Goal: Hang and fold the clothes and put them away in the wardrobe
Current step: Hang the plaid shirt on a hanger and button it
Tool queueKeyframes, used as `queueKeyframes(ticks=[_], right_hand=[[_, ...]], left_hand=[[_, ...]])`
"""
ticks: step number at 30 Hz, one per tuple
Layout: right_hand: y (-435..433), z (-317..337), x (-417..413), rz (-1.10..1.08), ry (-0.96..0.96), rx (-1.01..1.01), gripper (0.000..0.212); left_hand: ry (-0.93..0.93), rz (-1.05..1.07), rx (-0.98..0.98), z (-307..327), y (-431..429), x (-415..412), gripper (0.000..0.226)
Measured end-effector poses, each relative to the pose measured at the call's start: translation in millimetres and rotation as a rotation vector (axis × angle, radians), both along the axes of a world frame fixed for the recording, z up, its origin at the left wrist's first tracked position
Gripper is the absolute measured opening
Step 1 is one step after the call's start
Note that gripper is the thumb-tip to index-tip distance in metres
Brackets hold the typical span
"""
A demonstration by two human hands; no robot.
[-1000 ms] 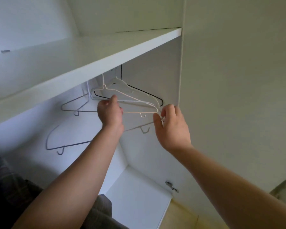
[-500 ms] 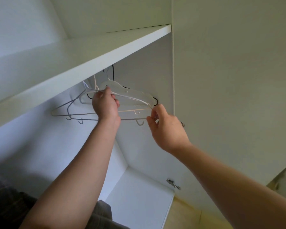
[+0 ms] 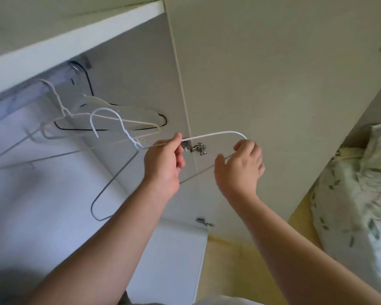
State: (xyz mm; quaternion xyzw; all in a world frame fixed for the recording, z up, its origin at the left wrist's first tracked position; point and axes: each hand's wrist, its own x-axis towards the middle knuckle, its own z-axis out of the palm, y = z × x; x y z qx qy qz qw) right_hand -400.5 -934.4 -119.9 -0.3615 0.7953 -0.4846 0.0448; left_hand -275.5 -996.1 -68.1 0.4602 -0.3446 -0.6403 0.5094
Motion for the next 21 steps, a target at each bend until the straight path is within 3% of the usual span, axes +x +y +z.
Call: queueKeyframes(ticks=[5, 12, 16, 21], right_hand=[[52, -26, -48, -0.142, 0.268, 0.221, 0.042], [157, -49, -111, -0.334, 0.441, 0.300, 0.017], [222, -68, -144, -0.535, 0.244, 0.310, 0.021], [312, -108, -185, -0.823, -0.124, 0.403, 0.017]], left_hand=[[-0.052, -0.252, 0.157, -30, 36, -73, 0.029], [-0.200, -0.689, 0.322, -69, 111, -171, 0.026], [-0.309, -0.995, 0.370, -88, 159, -224, 0.015], [-0.456, -1.229, 0.414, -115, 210, -292, 0.024]])
